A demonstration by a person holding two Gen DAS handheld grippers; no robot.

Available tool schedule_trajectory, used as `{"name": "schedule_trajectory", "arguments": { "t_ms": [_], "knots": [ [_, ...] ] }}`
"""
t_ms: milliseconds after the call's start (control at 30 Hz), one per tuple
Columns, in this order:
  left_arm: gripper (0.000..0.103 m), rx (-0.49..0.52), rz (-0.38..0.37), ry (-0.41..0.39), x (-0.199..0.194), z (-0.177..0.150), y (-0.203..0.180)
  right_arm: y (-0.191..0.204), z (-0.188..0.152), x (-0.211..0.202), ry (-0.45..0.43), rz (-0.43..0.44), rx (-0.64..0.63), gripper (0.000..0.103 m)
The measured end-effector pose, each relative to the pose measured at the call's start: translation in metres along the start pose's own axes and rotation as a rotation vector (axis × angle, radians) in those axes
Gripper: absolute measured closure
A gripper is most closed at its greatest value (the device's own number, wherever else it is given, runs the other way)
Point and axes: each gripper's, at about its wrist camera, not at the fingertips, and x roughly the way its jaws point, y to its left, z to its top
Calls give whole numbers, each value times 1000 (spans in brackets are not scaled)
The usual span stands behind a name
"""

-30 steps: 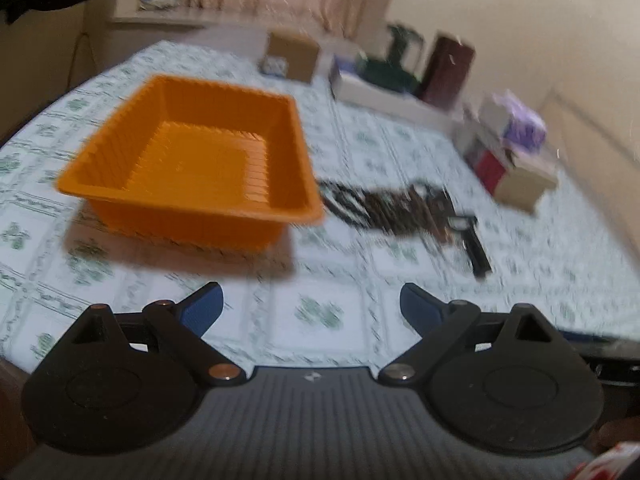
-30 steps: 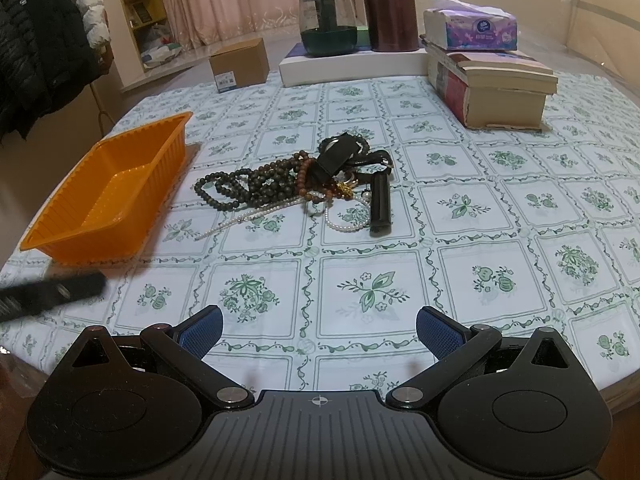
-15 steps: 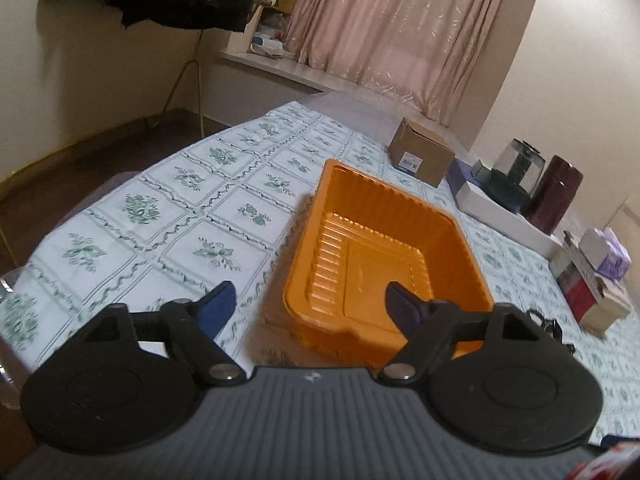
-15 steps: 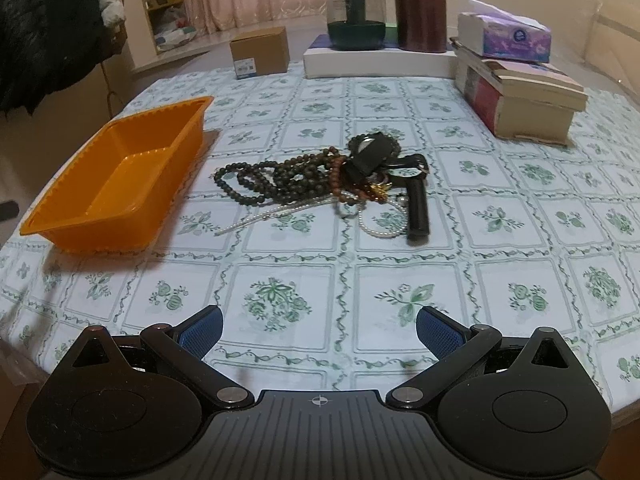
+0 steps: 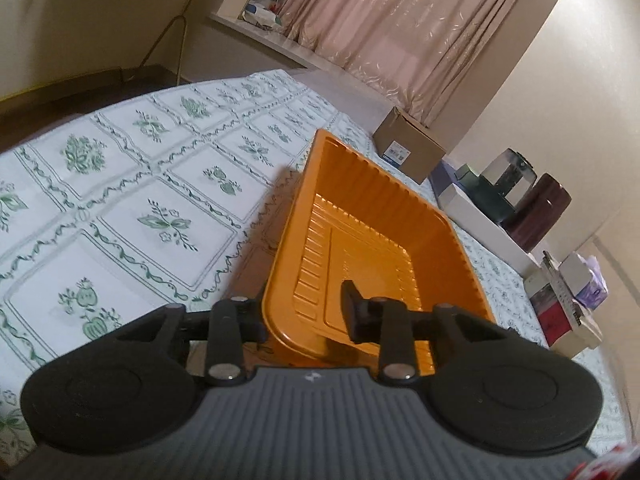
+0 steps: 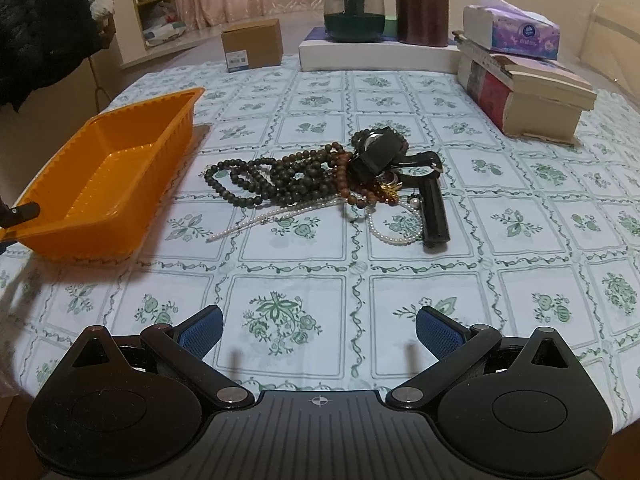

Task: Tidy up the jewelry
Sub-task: 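Grasp the rim of the orange tray with the left gripper, then grasp the dark bead strings with the right gripper while the left gripper holds the tray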

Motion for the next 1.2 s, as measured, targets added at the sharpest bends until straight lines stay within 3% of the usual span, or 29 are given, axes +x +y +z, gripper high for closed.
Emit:
{"name": "schedule_trajectory", "arguments": {
  "t_ms": [300, 467, 667, 700, 767, 833, 933, 1100, 1133, 1200],
  "knots": [
    [93, 30, 47, 15, -1, 3, -8, 1, 1, 7, -4, 9, 12, 1],
    [94, 199, 88, 18, -6, 9, -33, -16, 7, 5, -35, 16, 69, 1],
    [95, 431, 128, -15, -12, 20, -78, -44, 28, 7, -127, -37, 69, 2],
    [95, 457, 134, -18, -12, 21, -84, -49, 32, 9, -142, -49, 62, 4],
    [95, 503, 152, -28, -11, 21, -96, -58, 39, 19, -159, -79, 51, 25],
    [96, 528, 163, -34, -11, 21, -104, -68, 44, 31, -160, -100, 53, 35],
    [96, 533, 172, -28, -9, 20, -106, -81, 48, 46, -141, -123, 52, 61],
    [96, 542, 208, -31, -11, 20, -103, -91, 44, 59, -112, -117, 55, 77],
    [96, 539, 213, -31, -12, 20, -102, -91, 44, 59, -116, -115, 56, 84],
    [96, 544, 219, -32, -14, 19, -101, -92, 43, 57, -121, -113, 66, 84]
  ]
}}
